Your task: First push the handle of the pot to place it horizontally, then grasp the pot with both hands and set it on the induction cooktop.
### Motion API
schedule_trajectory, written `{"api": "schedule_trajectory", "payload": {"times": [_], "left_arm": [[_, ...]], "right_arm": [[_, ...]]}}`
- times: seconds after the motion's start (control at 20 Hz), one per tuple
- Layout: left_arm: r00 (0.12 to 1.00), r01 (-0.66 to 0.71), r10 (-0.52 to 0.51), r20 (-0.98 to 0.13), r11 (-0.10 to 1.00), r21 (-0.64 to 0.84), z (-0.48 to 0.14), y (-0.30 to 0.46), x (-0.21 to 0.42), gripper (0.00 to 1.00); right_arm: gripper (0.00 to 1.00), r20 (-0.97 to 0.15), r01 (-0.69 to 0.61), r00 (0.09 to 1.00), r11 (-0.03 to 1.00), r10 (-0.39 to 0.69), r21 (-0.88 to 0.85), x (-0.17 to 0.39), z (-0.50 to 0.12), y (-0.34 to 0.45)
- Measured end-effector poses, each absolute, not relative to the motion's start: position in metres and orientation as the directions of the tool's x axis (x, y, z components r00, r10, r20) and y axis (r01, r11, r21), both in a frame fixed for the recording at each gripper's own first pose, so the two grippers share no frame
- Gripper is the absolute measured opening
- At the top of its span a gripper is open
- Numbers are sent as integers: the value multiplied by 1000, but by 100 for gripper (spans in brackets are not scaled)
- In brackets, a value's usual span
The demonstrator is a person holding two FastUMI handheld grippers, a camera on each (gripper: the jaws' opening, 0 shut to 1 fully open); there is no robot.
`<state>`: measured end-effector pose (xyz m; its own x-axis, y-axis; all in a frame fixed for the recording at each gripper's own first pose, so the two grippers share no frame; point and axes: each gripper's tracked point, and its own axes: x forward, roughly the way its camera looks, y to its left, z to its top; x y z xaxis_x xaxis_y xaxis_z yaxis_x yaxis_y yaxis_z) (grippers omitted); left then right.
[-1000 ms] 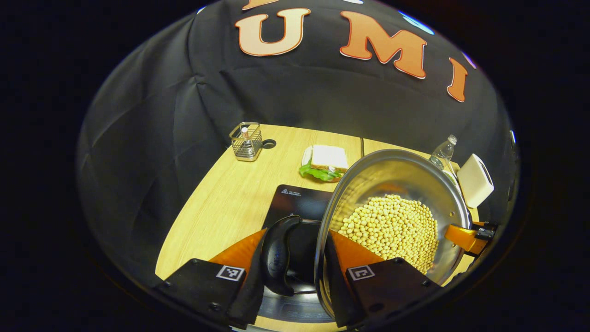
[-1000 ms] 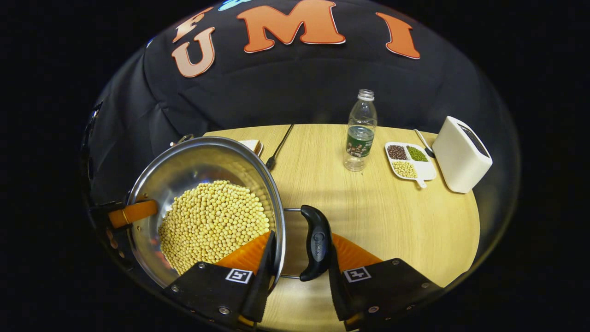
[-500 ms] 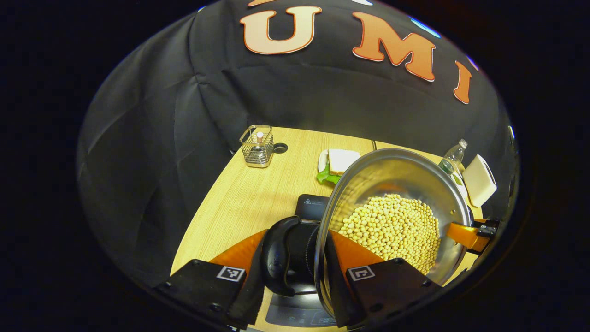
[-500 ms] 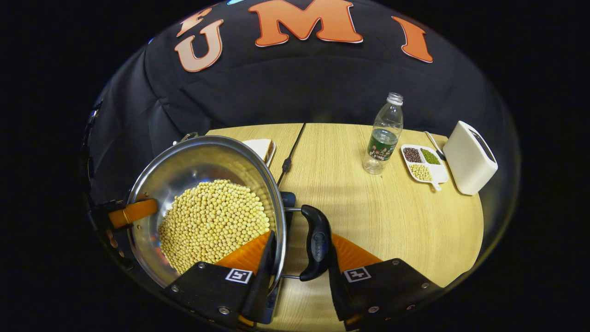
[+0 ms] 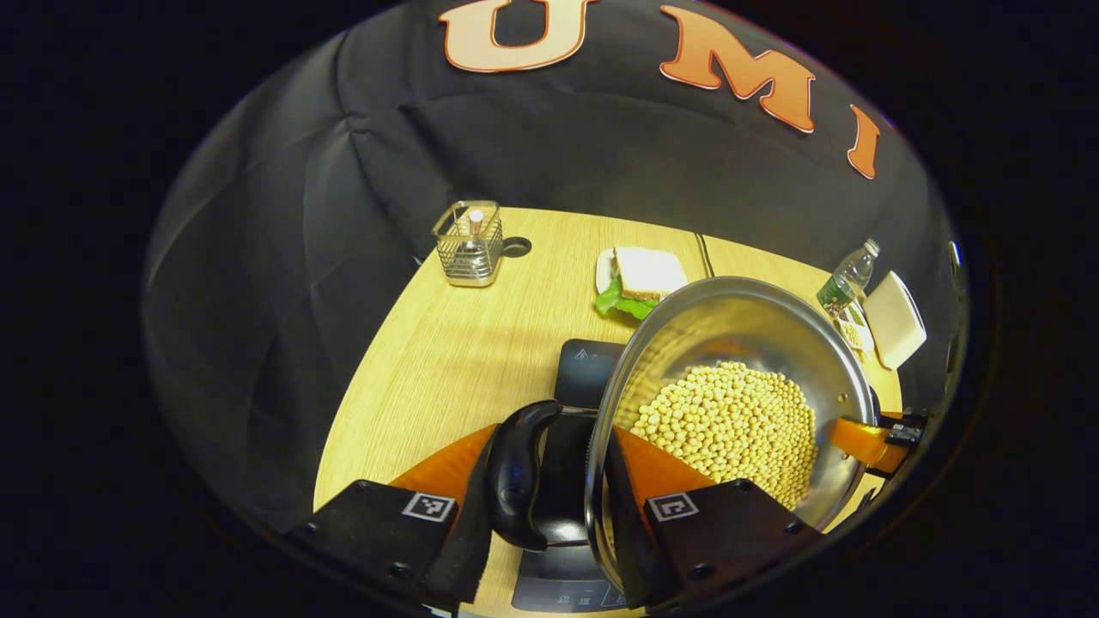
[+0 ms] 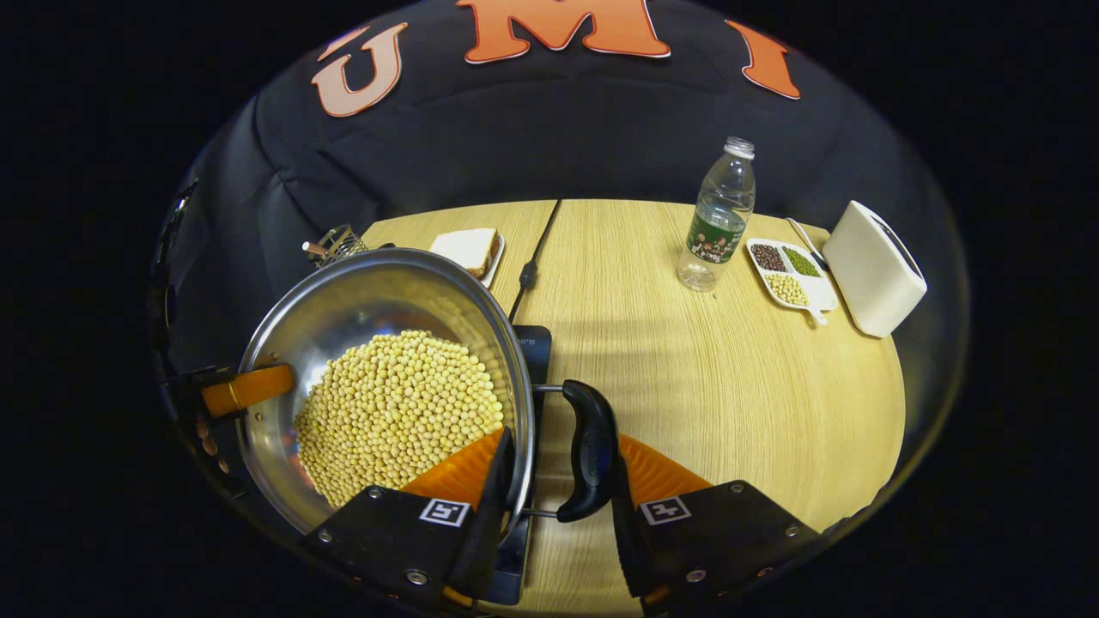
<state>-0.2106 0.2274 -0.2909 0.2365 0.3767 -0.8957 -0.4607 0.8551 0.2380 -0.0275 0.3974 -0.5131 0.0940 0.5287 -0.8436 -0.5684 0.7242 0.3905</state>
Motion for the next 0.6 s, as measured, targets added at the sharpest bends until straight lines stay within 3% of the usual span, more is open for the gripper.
{"api": "schedule_trajectory", "payload": {"times": [0.4, 0.6], "left_arm": [[197, -431, 320, -927, 877, 211, -304, 229, -207, 67], [205, -460, 336, -919, 862, 213, -300, 236, -209, 69]], "right_arm": [[58, -869, -555, 58, 739, 492, 381, -31, -509, 397], [54, -852, -558, 93, 736, 515, 384, -17, -502, 403]]}}
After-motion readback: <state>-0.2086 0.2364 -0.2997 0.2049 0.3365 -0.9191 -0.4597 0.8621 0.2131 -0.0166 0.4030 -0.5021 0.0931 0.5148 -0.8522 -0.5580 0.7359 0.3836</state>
